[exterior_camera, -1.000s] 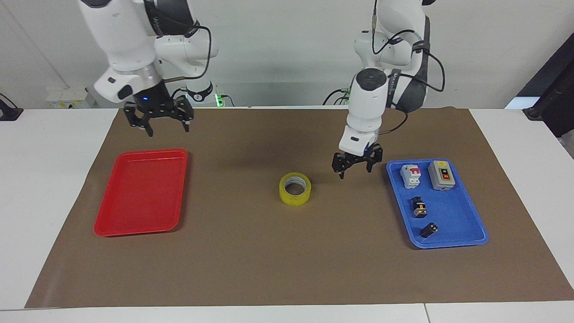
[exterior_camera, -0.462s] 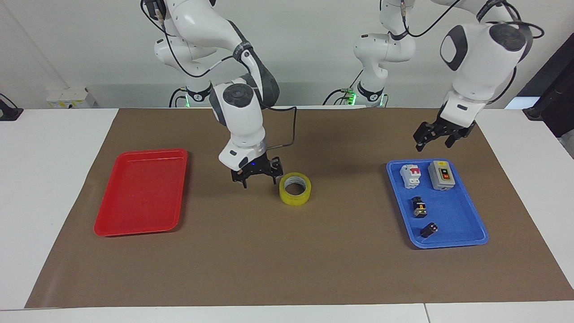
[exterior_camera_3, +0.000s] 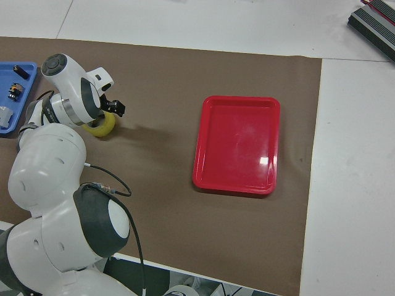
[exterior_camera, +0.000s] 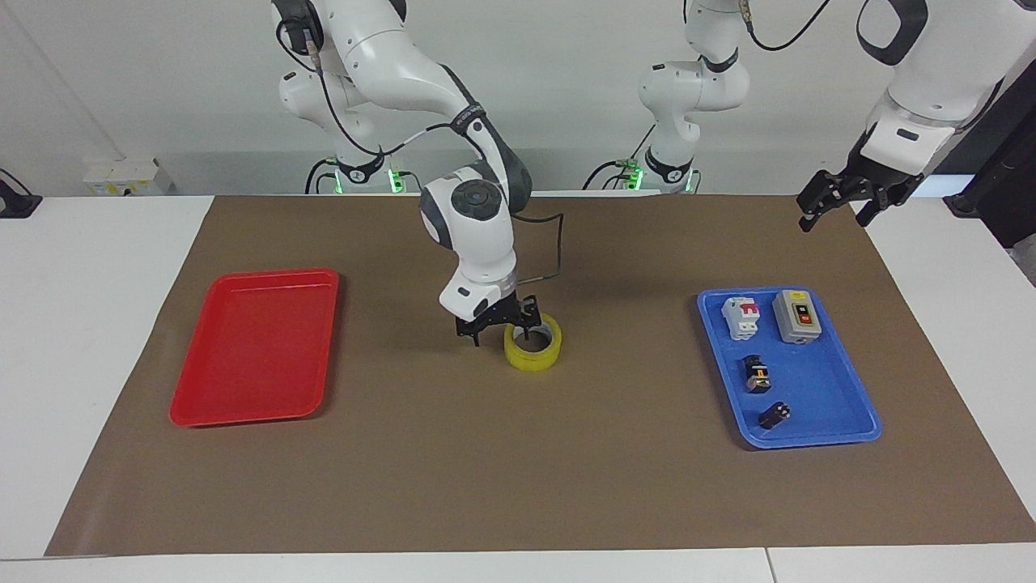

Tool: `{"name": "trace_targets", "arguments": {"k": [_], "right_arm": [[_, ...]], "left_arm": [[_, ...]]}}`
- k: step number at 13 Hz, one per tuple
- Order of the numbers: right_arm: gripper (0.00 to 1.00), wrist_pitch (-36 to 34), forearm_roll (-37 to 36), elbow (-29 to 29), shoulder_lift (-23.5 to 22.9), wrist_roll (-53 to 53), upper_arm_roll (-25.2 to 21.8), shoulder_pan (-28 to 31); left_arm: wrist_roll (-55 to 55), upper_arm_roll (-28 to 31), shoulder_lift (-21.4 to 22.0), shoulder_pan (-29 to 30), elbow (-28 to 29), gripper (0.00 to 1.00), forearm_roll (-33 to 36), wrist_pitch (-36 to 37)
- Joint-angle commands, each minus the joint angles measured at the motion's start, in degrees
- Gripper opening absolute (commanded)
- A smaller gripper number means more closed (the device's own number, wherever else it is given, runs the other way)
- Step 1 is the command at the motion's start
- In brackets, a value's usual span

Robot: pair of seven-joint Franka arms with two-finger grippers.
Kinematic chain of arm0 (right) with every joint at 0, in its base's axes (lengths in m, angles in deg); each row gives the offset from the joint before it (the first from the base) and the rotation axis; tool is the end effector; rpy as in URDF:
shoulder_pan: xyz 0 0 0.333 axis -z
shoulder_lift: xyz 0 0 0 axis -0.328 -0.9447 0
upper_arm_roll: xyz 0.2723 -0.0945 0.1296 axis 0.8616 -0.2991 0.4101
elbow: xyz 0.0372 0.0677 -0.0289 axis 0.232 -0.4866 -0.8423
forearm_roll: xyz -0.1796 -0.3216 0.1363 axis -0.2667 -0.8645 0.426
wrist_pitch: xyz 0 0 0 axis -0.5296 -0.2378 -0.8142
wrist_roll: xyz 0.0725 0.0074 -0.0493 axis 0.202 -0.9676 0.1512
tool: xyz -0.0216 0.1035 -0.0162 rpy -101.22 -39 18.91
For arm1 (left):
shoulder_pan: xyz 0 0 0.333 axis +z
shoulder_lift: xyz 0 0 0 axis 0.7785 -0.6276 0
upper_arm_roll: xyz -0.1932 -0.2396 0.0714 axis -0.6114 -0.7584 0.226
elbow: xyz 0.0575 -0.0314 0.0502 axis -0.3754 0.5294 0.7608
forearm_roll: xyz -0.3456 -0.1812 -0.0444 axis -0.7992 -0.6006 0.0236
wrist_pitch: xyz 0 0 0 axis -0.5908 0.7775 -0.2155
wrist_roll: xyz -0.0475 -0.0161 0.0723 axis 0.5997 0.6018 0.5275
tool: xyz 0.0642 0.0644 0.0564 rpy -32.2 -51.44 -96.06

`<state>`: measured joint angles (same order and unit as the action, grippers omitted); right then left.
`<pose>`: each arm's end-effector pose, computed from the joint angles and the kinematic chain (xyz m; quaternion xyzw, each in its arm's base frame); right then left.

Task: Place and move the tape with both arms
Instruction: 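Withdraw the left gripper while the right gripper reaches the tape, then grasp the tape with the right gripper and carry it to the red tray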

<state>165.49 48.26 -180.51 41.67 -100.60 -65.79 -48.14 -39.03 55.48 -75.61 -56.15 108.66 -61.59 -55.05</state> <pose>0.5710 0.3367 0.3311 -0.9976 -0.0288 -0.0478 0.0403 0.5458 -0.0073 0.6329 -1.0000 -0.0037 -0.0009 0.0026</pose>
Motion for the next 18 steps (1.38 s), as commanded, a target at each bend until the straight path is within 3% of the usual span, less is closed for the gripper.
{"name": "trace_targets", "arguments": {"k": [1,5,9,10,12,15,18], "right_arm": [[0.87,2.23,0.14,-3.92,2.06,-0.64,-0.07,-0.89],[0.7,4.6,0.14,-4.97,1.44,-0.99,-0.16,-2.37],[0.28,5.74,0.14,-5.33,1.44,-0.99,-0.16,-2.64],[0.04,4.96,-0.03,-4.89,1.44,-0.82,-0.16,-2.64],[0.0,1.46,-1.0,-2.97,1.36,0.67,-0.42,-1.16],[0.0,-12.66,-1.35,3.88,3.97,9.79,-0.77,5.07],[0.0,-19.37,-1.26,0.32,11.0,27.25,-0.69,16.74]], "left_arm": [[2.64,-0.26,-0.37,1.76,-0.03,1.0,-1.29,2.12],[4.06,-0.34,1.04,2.21,2.79,1.0,-1.38,-0.77],[4.32,-0.35,1.48,2.21,3.41,1.0,-1.38,-0.17],[4.93,-0.35,1.48,2.3,3.5,1.0,-1.38,-0.34],[6.16,-0.35,1.48,2.74,3.5,1.0,-1.38,0.09],[10.1,-0.26,1.48,3.18,3.41,1.0,-3.13,0.27],[9.68,-0.52,1.48,3.09,3.41,1.0,-3.23,0.36]]}}
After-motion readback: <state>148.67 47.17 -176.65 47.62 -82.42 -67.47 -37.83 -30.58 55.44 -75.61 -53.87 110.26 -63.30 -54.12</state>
